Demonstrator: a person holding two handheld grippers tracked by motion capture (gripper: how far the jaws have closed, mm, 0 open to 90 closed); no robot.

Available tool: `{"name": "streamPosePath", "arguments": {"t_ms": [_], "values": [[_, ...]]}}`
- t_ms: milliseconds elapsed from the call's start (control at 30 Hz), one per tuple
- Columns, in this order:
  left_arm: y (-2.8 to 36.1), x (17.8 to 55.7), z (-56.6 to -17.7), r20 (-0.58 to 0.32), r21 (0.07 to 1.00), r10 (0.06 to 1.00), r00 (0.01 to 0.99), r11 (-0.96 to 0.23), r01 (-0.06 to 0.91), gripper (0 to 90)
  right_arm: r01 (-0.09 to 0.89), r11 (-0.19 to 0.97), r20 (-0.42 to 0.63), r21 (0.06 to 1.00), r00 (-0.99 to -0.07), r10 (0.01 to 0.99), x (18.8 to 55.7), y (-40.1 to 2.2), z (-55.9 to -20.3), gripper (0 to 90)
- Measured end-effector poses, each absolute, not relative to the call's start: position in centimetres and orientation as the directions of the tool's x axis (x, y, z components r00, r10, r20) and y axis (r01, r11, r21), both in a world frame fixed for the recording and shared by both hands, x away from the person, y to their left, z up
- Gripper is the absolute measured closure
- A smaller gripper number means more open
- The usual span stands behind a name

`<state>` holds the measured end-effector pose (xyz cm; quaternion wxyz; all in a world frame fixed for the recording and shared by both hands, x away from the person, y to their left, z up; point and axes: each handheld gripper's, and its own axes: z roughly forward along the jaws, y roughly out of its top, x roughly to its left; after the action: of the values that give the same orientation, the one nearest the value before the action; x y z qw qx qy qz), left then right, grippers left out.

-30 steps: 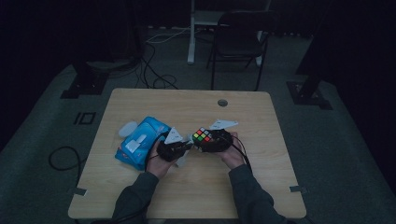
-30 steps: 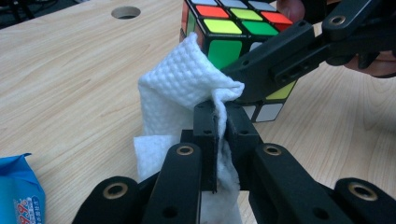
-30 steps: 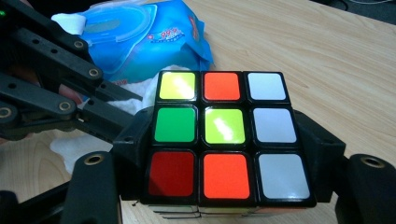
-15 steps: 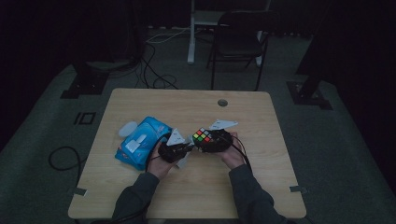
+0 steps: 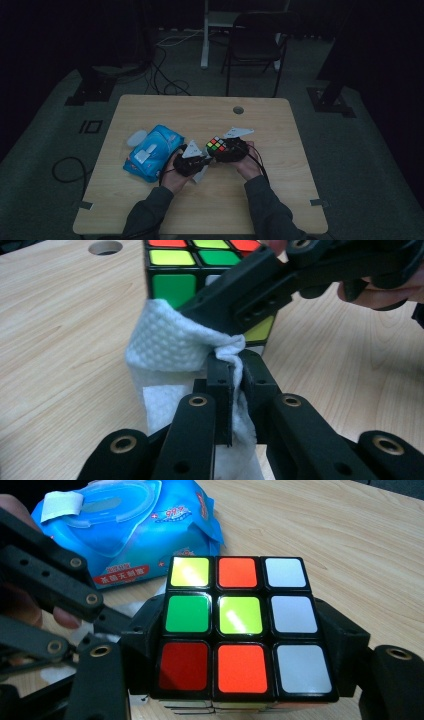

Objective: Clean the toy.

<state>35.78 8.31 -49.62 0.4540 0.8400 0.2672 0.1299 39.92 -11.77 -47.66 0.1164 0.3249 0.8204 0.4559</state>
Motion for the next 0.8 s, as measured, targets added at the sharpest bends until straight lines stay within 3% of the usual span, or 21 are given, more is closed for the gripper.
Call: {"name": "streamPosePath", "arguments": {"t_ms": [800], "values": [[5.7,35.1,-49.9,-0.030,0.845,0.510,0.859,-0.446,0.294,85.8,0.466,0.348,0.140,0.814,-0.738,0.661,40.1,-11.5,-48.0,33.8]]}}
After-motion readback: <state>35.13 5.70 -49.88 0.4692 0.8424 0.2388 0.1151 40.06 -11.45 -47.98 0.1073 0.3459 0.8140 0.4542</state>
